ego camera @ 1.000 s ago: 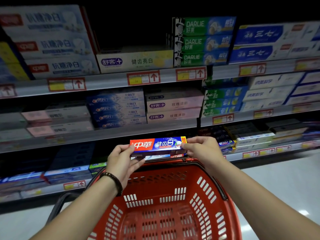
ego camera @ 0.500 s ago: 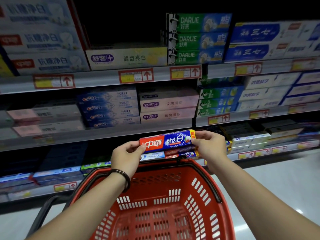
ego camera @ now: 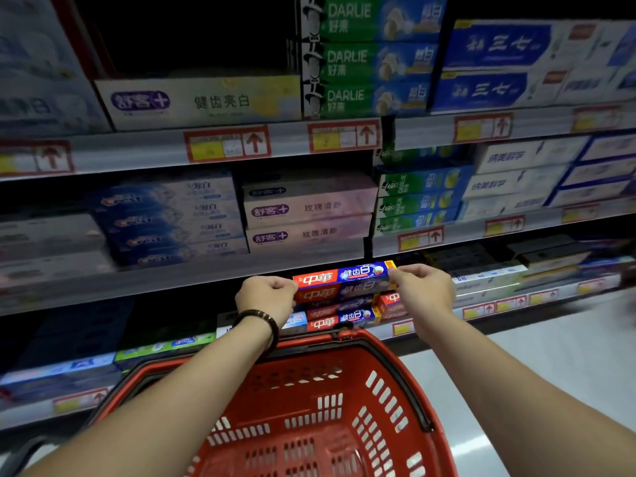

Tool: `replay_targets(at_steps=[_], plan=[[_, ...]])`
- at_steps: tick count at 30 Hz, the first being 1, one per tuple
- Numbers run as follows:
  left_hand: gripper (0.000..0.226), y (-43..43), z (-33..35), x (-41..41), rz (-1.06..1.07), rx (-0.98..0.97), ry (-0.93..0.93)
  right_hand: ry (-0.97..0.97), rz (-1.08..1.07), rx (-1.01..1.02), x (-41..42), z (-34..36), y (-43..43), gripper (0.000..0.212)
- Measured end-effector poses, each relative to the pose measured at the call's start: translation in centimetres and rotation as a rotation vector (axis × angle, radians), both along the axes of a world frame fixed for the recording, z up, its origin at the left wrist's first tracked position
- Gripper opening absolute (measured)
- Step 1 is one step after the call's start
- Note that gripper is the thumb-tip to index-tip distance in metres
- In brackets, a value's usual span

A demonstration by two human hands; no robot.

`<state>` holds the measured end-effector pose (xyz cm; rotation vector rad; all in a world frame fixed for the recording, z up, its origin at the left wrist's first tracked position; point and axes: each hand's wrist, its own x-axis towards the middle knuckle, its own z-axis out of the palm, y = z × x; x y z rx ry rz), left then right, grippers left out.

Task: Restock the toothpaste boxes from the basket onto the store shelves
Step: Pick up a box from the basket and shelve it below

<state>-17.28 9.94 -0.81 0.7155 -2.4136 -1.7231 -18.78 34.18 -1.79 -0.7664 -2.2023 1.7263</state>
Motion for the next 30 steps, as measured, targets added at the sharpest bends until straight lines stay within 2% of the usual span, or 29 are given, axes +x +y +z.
replay_targets(at_steps=[4,9,19,24,30], plan=[[0.013,0.7,-1.0,-1.5,-0.007,0.03,-0.072,-0.057,-0.009,-0.008,-1.2,-2.2,0.7,0.008],[0.015,1.5,-2.3,-3.8,-0.02,0.057,-0.169,-0.077,0.002,0.027,-2.9,-4.3,1.4,0.006],[0.008,2.0,-5.6,-6.7,-0.142,-0.049,-0.357,-0.168,0.05,0.099,-5.4,-7.7,2.3,0.006],[0.017,2.4,-6.6,-6.9,-0.181,-0.078,-0.459,-0.188,0.094,0.108,-5.6,-9.1,2.5,0.006],[0.023,2.3,-7.7,-7.2,-0.177,-0.107,-0.471,-0.184,0.133,0.131,-6.2,-9.9,2.3,0.009]])
